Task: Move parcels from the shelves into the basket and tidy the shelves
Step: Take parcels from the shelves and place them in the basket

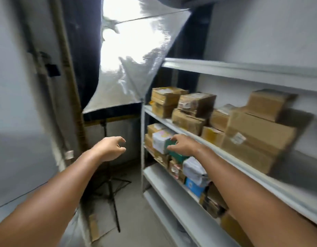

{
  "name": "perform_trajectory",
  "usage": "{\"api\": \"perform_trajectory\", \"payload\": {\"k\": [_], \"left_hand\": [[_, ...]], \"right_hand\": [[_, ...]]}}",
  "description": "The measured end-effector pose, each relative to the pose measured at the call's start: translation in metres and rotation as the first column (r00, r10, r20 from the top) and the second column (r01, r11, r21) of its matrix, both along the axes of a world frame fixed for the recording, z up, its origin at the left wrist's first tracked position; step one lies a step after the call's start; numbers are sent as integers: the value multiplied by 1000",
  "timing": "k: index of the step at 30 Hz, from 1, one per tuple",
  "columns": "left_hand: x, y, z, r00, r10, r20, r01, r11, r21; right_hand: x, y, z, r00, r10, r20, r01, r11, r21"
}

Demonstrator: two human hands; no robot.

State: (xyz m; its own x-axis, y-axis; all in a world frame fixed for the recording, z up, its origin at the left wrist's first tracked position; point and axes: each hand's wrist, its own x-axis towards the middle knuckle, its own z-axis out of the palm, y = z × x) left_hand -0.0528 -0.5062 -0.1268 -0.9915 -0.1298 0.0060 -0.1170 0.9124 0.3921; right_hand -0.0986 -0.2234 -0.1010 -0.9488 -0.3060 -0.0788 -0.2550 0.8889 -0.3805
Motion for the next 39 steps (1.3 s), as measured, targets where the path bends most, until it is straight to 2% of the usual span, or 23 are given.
{"api": "perform_trajectory", "payload": {"k": [5,8,11,14,17,23,29,33,39], "left_hand": [[-40,74,-5,974,-226,-34,226,974,17],[-53,131,-4,937,-348,-31,347,937,-36],[-61,187,4,891,-451,-52,438,884,-160],[-65,231,14,865,-495,-85,484,866,-121],[-73,266,23,846,-526,-88,525,850,-39],[-81,308,43,845,-506,-173,515,857,9],[-106,330,58,814,-524,-253,560,823,99],[-133,342,73,803,-491,-338,567,804,180],[-167,360,92,764,-495,-415,619,743,253]], "right_hand": [[26,82,-3,966,-259,15,259,966,1],[44,132,-2,918,-396,14,396,918,-18],[56,178,2,867,-498,0,497,866,-58],[63,214,10,826,-563,-39,554,821,-138],[61,245,20,780,-611,-133,586,788,-189],[54,281,44,669,-674,-312,603,738,-303],[31,291,62,623,-708,-333,587,704,-400],[12,291,72,534,-782,-322,604,619,-501],[-22,276,88,489,-832,-263,550,528,-647]]}}
